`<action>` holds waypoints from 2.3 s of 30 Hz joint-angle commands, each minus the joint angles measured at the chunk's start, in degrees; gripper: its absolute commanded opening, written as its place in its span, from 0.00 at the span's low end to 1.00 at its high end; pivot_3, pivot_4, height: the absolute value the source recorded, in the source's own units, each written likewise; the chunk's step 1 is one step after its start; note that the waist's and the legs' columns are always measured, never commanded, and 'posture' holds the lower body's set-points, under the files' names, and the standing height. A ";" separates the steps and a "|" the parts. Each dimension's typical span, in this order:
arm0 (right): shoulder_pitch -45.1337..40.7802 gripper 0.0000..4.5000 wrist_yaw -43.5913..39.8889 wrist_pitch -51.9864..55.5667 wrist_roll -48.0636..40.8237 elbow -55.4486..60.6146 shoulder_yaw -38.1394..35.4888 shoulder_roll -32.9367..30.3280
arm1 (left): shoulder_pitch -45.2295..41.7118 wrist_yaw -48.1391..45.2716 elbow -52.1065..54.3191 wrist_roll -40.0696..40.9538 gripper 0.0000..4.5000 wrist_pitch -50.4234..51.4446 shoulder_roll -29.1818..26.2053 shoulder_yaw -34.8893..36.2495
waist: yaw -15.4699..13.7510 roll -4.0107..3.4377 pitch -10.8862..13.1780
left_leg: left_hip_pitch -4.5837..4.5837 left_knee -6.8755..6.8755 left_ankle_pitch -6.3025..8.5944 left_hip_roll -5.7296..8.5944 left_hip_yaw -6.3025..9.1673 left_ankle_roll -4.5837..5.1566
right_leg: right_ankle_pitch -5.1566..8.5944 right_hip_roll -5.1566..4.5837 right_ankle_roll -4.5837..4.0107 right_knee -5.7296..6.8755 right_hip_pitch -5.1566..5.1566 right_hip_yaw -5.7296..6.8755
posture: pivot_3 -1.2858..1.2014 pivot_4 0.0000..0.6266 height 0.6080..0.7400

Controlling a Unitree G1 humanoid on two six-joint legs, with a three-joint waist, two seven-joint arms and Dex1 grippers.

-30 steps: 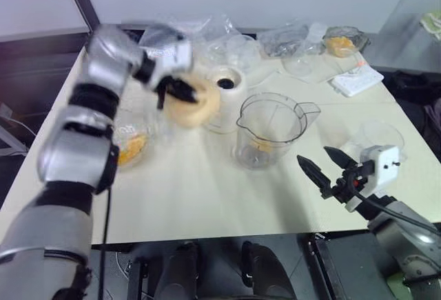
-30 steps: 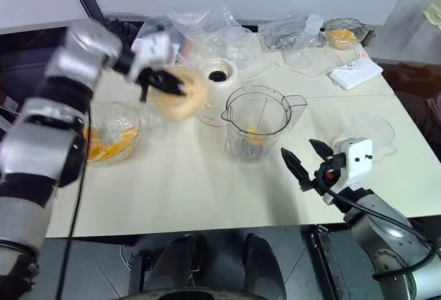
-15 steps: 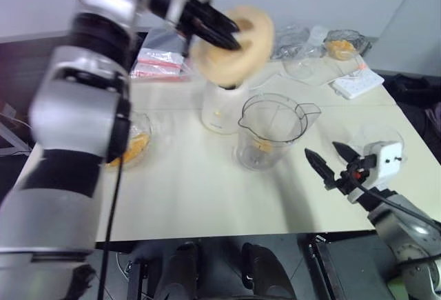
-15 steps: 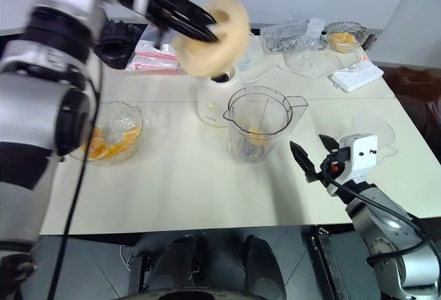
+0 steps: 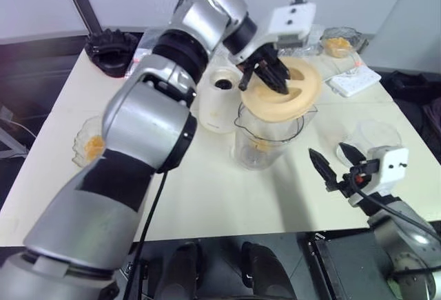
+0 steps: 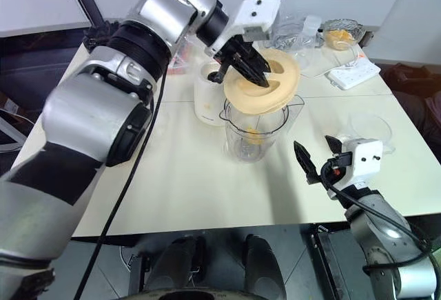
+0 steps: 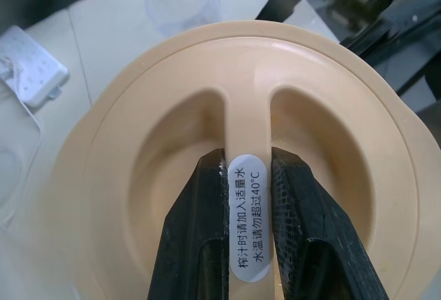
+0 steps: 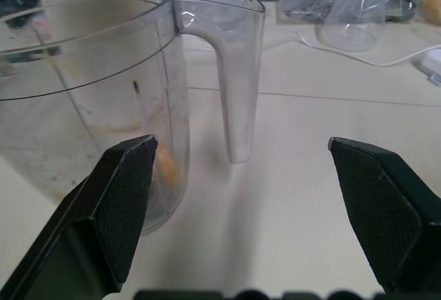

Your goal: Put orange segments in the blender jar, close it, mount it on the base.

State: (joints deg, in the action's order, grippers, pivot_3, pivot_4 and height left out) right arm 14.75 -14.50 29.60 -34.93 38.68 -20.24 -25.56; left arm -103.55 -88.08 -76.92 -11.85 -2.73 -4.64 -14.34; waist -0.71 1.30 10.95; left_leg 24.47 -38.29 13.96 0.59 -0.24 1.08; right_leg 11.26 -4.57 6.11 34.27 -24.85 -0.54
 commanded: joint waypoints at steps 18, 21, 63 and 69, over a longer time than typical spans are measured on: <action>2.63 0.93 3.68 -1.86 2.35 5.98 1.28 5.27 | 3.16 2.86 -1.37 -7.62 0.06 5.05 5.43 -3.27 | -0.03 -0.07 -0.06 | -0.13 -0.02 0.00 0.00 0.01 0.00 | 0.00 -0.01 -0.01 0.01 0.12 -0.01 | 0.52 0.24 1.00; 2.28 0.93 3.62 -2.08 2.83 5.28 1.51 5.55 | 3.22 0.00 -1.46 -6.76 0.06 7.46 6.04 -2.44 | -0.03 -0.10 -0.08 | -0.20 -0.02 0.00 0.00 0.02 0.00 | 0.00 0.00 -0.02 0.01 0.18 0.00 | 0.52 0.24 1.00; -26.43 0.20 -3.26 -23.51 21.05 -34.60 10.92 6.70 | 8.21 -4.29 -0.79 -9.37 0.06 1.68 5.29 -5.69 | 0.20 -0.19 -0.17 | -0.58 0.00 0.01 -0.02 -0.01 0.01 | -0.05 0.08 -0.07 0.10 0.45 -0.06 | 0.52 0.24 1.00; -25.30 0.21 -1.98 -23.07 21.68 -33.28 11.66 7.19 | 9.25 -4.17 -0.59 -9.19 0.06 1.03 5.36 -5.65 | 0.09 -0.19 -0.17 | -0.57 0.01 0.01 0.00 -0.02 0.01 | -0.04 0.06 -0.06 0.07 0.45 -0.08 | 0.52 0.24 1.00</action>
State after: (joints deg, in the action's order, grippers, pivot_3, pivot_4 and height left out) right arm -10.27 -17.12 7.44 -13.48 1.44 -7.43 -18.40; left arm -96.90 -90.94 -75.36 -19.60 -1.76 -0.04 -18.49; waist -0.62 1.10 10.78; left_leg 23.89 -38.28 13.97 0.59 -0.26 1.09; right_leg 11.22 -4.50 6.05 34.35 -24.40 -0.62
